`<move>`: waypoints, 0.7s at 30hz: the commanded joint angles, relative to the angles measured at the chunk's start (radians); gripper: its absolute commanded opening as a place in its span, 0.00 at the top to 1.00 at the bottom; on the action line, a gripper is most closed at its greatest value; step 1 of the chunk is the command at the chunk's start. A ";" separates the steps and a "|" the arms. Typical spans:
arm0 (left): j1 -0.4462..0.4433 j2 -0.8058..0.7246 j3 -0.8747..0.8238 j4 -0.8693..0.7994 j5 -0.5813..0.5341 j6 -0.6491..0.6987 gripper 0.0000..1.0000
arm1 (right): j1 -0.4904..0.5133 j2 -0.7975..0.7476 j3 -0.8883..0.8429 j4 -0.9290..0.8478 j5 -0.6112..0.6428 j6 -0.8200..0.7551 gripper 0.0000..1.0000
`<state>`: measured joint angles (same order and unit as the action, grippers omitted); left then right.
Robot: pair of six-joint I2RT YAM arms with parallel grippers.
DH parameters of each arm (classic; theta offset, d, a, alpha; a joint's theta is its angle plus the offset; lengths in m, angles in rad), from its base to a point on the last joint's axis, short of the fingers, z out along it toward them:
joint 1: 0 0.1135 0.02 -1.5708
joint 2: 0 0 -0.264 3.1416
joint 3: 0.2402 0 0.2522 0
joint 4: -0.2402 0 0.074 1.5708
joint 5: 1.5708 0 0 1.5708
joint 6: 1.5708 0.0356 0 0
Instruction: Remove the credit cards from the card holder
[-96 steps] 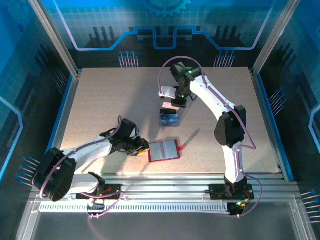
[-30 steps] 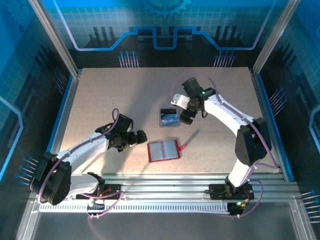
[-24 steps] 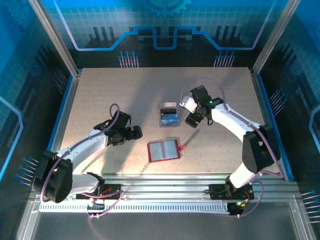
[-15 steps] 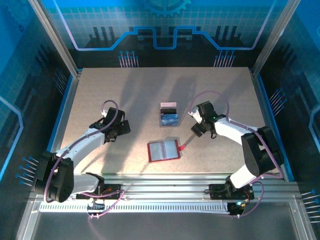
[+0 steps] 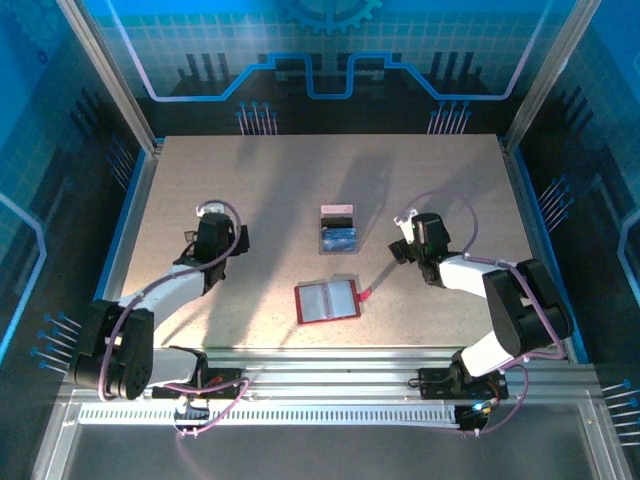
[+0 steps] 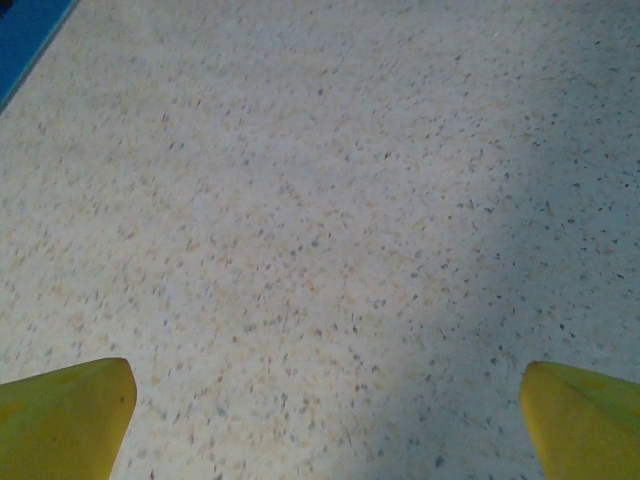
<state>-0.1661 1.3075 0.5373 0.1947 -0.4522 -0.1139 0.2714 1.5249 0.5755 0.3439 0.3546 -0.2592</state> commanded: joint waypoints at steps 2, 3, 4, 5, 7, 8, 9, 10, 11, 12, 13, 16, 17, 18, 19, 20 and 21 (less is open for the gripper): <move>0.024 0.067 -0.085 0.425 0.037 0.147 0.01 | -0.054 -0.041 -0.027 0.183 -0.039 0.053 0.00; 0.034 0.091 -0.091 0.477 0.055 0.154 0.01 | -0.064 -0.048 -0.031 0.182 -0.051 0.062 0.00; 0.043 0.112 -0.095 0.515 0.077 0.151 0.01 | -0.071 -0.055 -0.035 0.185 -0.062 0.067 0.00; 0.053 0.132 -0.100 0.552 0.110 0.155 0.01 | -0.076 -0.063 -0.046 0.195 -0.071 0.070 0.00; 0.065 0.171 -0.092 0.571 0.118 0.145 0.01 | -0.080 -0.085 -0.071 0.222 -0.103 0.082 0.00; 0.075 0.190 -0.095 0.591 0.131 0.138 0.01 | -0.084 -0.096 -0.082 0.238 -0.135 0.089 0.00; 0.088 0.206 -0.105 0.624 0.164 0.136 0.01 | -0.086 -0.101 -0.093 0.262 -0.162 0.100 0.00; 0.099 0.200 -0.108 0.613 0.185 0.123 0.00 | -0.089 -0.101 -0.101 0.283 -0.177 0.112 0.00; 0.119 0.197 -0.118 0.622 0.222 0.110 0.01 | -0.091 -0.096 -0.107 0.310 -0.188 0.124 0.00; 0.135 0.207 -0.133 0.660 0.258 0.099 0.01 | -0.097 -0.084 -0.116 0.352 -0.204 0.139 0.00; 0.147 0.222 -0.152 0.702 0.286 0.095 0.01 | -0.106 -0.066 -0.127 0.389 -0.221 0.141 0.00; 0.155 0.232 -0.175 0.749 0.334 0.102 0.01 | -0.138 -0.053 -0.130 0.407 -0.224 0.182 0.00; 0.155 0.249 -0.161 0.755 0.341 0.112 0.01 | -0.155 -0.048 -0.132 0.411 -0.240 0.198 0.00; 0.155 0.239 -0.150 0.709 0.352 0.113 0.01 | -0.172 -0.034 -0.140 0.439 -0.261 0.213 0.00; 0.156 0.240 -0.151 0.721 0.353 0.114 0.00 | -0.188 -0.022 -0.152 0.470 -0.284 0.228 0.00; 0.157 0.246 -0.156 0.736 0.352 0.115 0.01 | -0.209 0.003 -0.168 0.517 -0.308 0.244 0.00; 0.155 0.239 -0.152 0.720 0.353 0.114 0.01 | -0.215 0.023 -0.187 0.581 -0.312 0.251 0.00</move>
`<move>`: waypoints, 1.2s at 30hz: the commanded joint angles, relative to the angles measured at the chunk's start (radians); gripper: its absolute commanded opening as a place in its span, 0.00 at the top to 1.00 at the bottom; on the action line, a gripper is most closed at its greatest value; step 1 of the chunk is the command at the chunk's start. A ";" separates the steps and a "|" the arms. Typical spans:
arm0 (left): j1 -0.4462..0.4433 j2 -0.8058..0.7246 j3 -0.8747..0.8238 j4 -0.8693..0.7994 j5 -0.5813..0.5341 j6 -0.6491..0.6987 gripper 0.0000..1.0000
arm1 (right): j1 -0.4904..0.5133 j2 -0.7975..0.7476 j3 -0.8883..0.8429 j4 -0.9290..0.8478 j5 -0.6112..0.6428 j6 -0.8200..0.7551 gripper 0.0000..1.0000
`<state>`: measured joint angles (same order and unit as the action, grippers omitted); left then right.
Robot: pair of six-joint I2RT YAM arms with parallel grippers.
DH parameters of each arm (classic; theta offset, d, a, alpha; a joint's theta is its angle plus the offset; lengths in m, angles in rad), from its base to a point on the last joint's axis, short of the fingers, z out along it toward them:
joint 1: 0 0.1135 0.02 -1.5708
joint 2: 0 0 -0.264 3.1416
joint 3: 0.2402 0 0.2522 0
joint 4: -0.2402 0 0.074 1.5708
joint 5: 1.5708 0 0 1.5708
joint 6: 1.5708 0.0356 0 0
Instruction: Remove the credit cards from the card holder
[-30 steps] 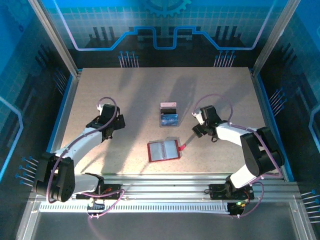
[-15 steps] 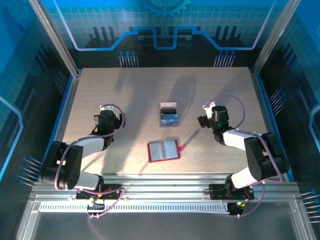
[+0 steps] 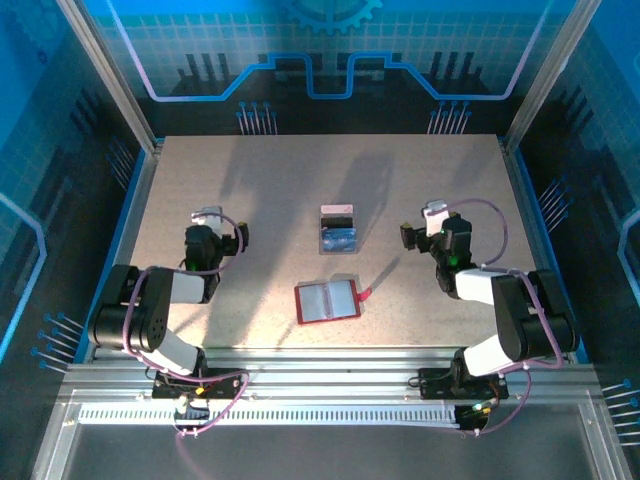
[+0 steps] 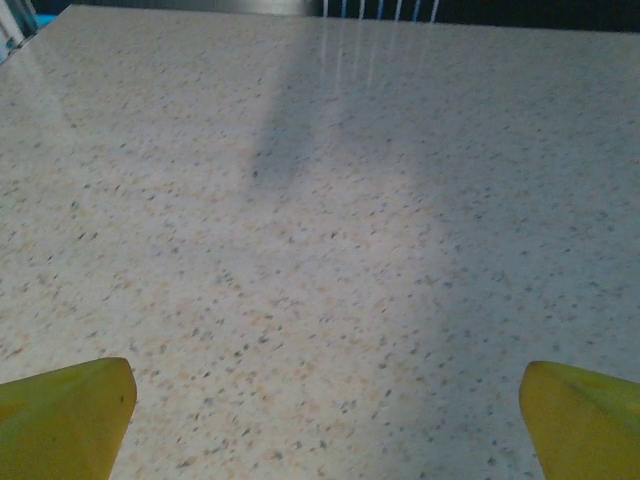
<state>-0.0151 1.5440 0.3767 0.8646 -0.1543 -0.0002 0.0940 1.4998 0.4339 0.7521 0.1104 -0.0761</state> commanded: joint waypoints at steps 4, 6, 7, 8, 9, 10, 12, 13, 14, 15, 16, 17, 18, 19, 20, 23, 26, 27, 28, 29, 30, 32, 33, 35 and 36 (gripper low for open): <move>0.003 0.007 0.007 0.062 0.050 0.003 0.01 | -0.043 0.034 -0.034 0.121 -0.066 0.074 0.00; -0.004 0.007 0.005 0.064 0.045 0.009 0.01 | -0.042 0.039 -0.039 0.139 -0.065 0.073 0.00; -0.010 0.007 0.001 0.069 0.045 0.017 0.01 | -0.043 0.038 -0.037 0.134 -0.067 0.071 0.00; -0.014 0.007 -0.006 0.082 0.043 0.022 0.01 | -0.041 0.041 -0.039 0.143 -0.065 0.071 0.00; -0.017 0.008 -0.008 0.086 0.041 0.025 0.01 | -0.041 0.037 -0.038 0.137 -0.065 0.069 0.00; -0.019 0.007 -0.009 0.088 0.039 0.025 0.01 | -0.042 0.042 -0.035 0.141 -0.067 0.070 0.00; -0.019 0.007 -0.009 0.088 0.039 0.025 0.01 | -0.040 0.041 -0.034 0.137 -0.064 0.068 0.00; -0.019 0.008 -0.009 0.087 0.039 0.026 0.01 | -0.039 0.040 -0.034 0.134 -0.065 0.067 0.00; -0.019 0.007 -0.009 0.088 0.039 0.026 0.01 | -0.040 0.040 -0.034 0.136 -0.065 0.069 0.00; -0.019 0.007 -0.009 0.087 0.039 0.025 0.01 | -0.040 0.040 -0.034 0.135 -0.067 0.067 0.00; -0.019 0.008 -0.008 0.086 0.039 0.024 0.01 | -0.038 0.040 -0.034 0.135 -0.066 0.066 0.00; -0.019 0.007 -0.008 0.087 0.039 0.025 0.01 | -0.037 0.041 -0.034 0.132 -0.070 0.061 0.00; -0.019 0.007 -0.008 0.087 0.039 0.025 0.01 | -0.035 0.040 -0.033 0.133 -0.069 0.062 0.00; -0.019 0.007 -0.009 0.086 0.039 0.026 0.01 | -0.035 0.040 -0.034 0.133 -0.070 0.061 0.00; -0.018 0.007 -0.009 0.086 0.039 0.025 0.01 | -0.035 0.040 -0.034 0.133 -0.069 0.061 0.00; -0.019 0.007 -0.008 0.087 0.040 0.025 0.01 | -0.036 0.040 -0.032 0.131 -0.070 0.062 0.00; -0.019 0.007 -0.009 0.087 0.039 0.024 0.01 | -0.036 0.040 -0.033 0.131 -0.071 0.061 0.00; -0.019 0.007 -0.009 0.086 0.039 0.025 0.01 | -0.035 0.040 -0.032 0.131 -0.071 0.062 0.00; -0.019 0.007 -0.009 0.086 0.039 0.025 0.01 | -0.036 0.040 -0.032 0.131 -0.071 0.061 0.00; -0.019 0.008 -0.008 0.086 0.039 0.025 0.01 | -0.036 0.040 -0.033 0.131 -0.071 0.062 0.00; -0.018 0.007 -0.009 0.086 0.039 0.026 0.01 | -0.035 0.040 -0.033 0.131 -0.071 0.062 0.00; -0.019 0.008 -0.009 0.086 0.039 0.025 0.01 | -0.035 0.040 -0.033 0.131 -0.072 0.061 0.00; -0.019 0.007 -0.009 0.086 0.039 0.025 0.01 | -0.035 0.040 -0.033 0.131 -0.072 0.061 0.00; -0.019 0.007 -0.008 0.086 0.039 0.025 0.01 | -0.036 0.040 -0.032 0.131 -0.071 0.062 0.00; -0.019 0.007 -0.009 0.086 0.039 0.025 0.01 | -0.036 0.040 -0.033 0.131 -0.072 0.062 0.00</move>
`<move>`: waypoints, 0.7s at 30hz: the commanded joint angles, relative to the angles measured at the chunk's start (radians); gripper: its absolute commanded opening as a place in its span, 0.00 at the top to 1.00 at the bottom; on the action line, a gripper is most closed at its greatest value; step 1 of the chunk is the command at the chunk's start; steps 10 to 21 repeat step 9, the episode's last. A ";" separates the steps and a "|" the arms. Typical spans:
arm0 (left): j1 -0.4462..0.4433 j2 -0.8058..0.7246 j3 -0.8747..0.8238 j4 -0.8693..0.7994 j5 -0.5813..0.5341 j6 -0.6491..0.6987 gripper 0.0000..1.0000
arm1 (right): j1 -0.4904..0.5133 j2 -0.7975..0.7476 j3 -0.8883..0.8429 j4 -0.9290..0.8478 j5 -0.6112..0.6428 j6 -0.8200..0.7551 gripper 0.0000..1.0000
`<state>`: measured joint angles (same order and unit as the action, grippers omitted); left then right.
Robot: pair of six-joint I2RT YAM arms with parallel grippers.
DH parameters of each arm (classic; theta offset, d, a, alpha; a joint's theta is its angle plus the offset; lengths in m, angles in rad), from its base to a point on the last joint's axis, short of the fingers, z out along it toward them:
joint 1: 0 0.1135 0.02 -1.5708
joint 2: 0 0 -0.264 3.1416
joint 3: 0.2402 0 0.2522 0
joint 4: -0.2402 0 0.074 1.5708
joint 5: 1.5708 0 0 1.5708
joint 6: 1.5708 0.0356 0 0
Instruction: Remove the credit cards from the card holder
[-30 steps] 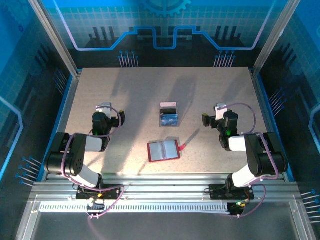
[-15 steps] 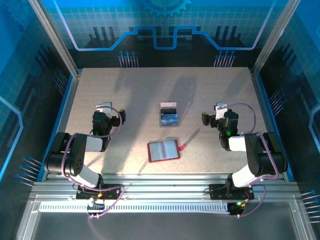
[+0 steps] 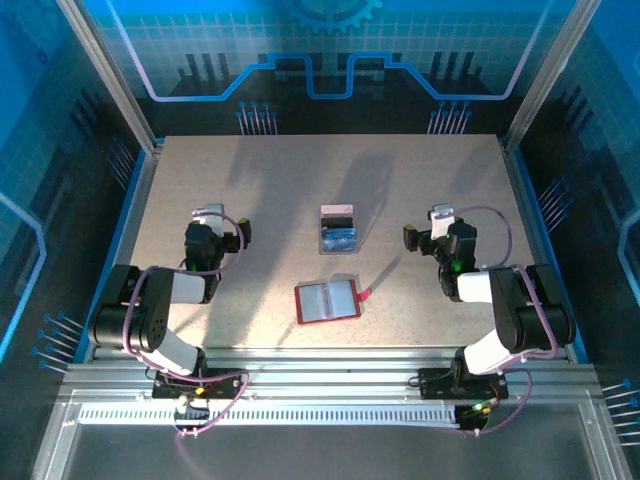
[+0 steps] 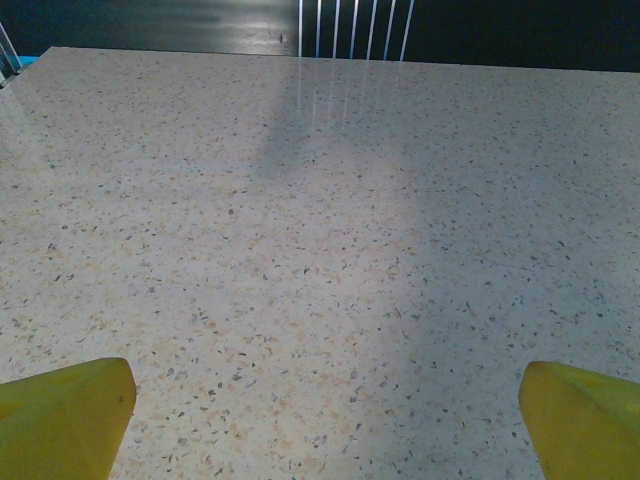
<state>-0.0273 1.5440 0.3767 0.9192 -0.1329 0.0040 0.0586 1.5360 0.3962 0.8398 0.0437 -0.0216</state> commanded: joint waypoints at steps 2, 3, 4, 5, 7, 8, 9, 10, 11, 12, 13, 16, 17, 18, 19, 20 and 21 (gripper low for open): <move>-0.006 0.008 -0.008 0.032 0.018 0.021 0.01 | -0.001 0.004 0.005 0.044 -0.005 0.006 0.00; -0.006 0.007 -0.008 0.032 0.018 0.021 0.01 | 0.000 0.004 0.006 0.041 -0.004 0.008 0.00; -0.006 0.007 -0.009 0.032 0.018 0.021 0.01 | 0.000 0.005 0.006 0.041 -0.005 0.007 0.00; -0.006 0.008 -0.009 0.032 0.018 0.020 0.01 | -0.002 0.004 0.009 0.038 -0.009 0.010 0.00; -0.006 0.007 -0.008 0.032 0.018 0.021 0.01 | -0.005 0.004 0.008 0.040 -0.011 0.011 0.00; -0.006 0.007 -0.008 0.032 0.018 0.021 0.01 | -0.005 0.004 0.006 0.043 -0.012 0.010 0.00; -0.006 0.007 -0.008 0.032 0.018 0.021 0.01 | -0.003 0.004 0.000 0.054 -0.012 0.009 0.00; -0.006 0.007 -0.008 0.032 0.018 0.021 0.01 | -0.003 0.004 0.000 0.054 -0.012 0.009 0.00; -0.006 0.007 -0.008 0.032 0.018 0.021 0.01 | -0.003 0.004 0.000 0.054 -0.012 0.009 0.00; -0.006 0.007 -0.008 0.032 0.018 0.021 0.01 | -0.003 0.004 0.000 0.054 -0.012 0.009 0.00; -0.006 0.007 -0.008 0.032 0.018 0.021 0.01 | -0.003 0.004 0.000 0.054 -0.012 0.009 0.00; -0.006 0.007 -0.008 0.032 0.018 0.021 0.01 | -0.003 0.004 0.000 0.054 -0.012 0.009 0.00; -0.006 0.007 -0.008 0.032 0.018 0.021 0.01 | -0.003 0.004 0.000 0.054 -0.012 0.009 0.00; -0.006 0.007 -0.008 0.032 0.018 0.021 0.01 | -0.003 0.004 0.000 0.054 -0.012 0.009 0.00; -0.006 0.007 -0.008 0.032 0.018 0.021 0.01 | -0.003 0.004 0.000 0.054 -0.012 0.009 0.00; -0.006 0.007 -0.008 0.032 0.018 0.021 0.01 | -0.003 0.004 0.000 0.054 -0.012 0.009 0.00; -0.006 0.007 -0.008 0.032 0.018 0.021 0.01 | -0.003 0.004 0.000 0.054 -0.012 0.009 0.00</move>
